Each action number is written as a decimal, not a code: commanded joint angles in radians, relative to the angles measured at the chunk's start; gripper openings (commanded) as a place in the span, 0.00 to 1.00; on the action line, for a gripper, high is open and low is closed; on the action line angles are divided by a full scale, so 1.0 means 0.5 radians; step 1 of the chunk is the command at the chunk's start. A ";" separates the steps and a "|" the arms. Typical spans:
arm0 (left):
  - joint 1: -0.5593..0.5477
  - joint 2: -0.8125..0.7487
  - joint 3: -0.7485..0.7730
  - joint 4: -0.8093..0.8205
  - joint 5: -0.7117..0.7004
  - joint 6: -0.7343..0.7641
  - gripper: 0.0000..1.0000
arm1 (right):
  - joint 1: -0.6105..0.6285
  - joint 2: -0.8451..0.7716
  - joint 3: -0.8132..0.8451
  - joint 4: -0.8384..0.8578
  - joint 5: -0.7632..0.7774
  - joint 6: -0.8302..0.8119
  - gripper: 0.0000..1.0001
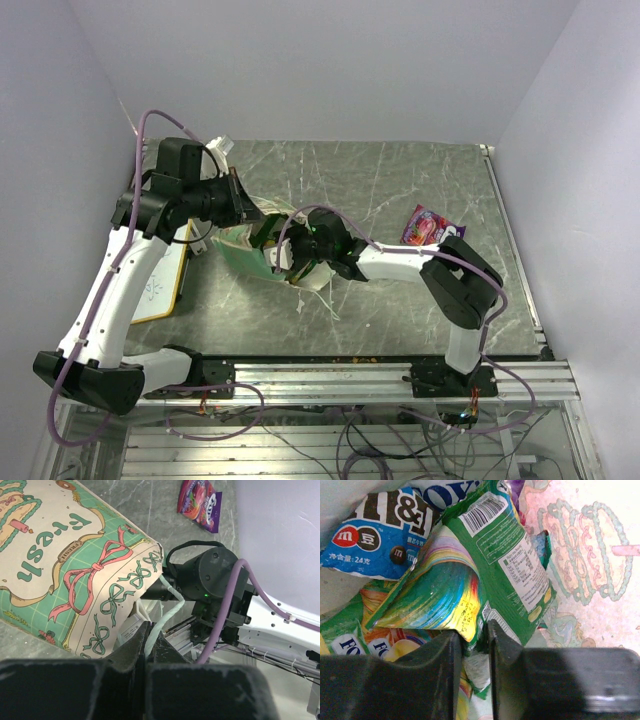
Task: Take the snacks out of the paper bag
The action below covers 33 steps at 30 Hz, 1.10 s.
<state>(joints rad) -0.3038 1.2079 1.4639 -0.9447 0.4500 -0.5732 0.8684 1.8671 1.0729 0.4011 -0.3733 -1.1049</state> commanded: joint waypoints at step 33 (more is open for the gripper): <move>0.012 0.241 0.155 0.238 -0.396 -0.058 0.07 | -0.337 -1.466 0.452 -1.597 -0.390 2.505 0.00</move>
<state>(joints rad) -0.3046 1.3174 1.5414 -0.8600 0.2913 -0.6003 0.7528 1.1885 1.2793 -0.3534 -0.4824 -0.1310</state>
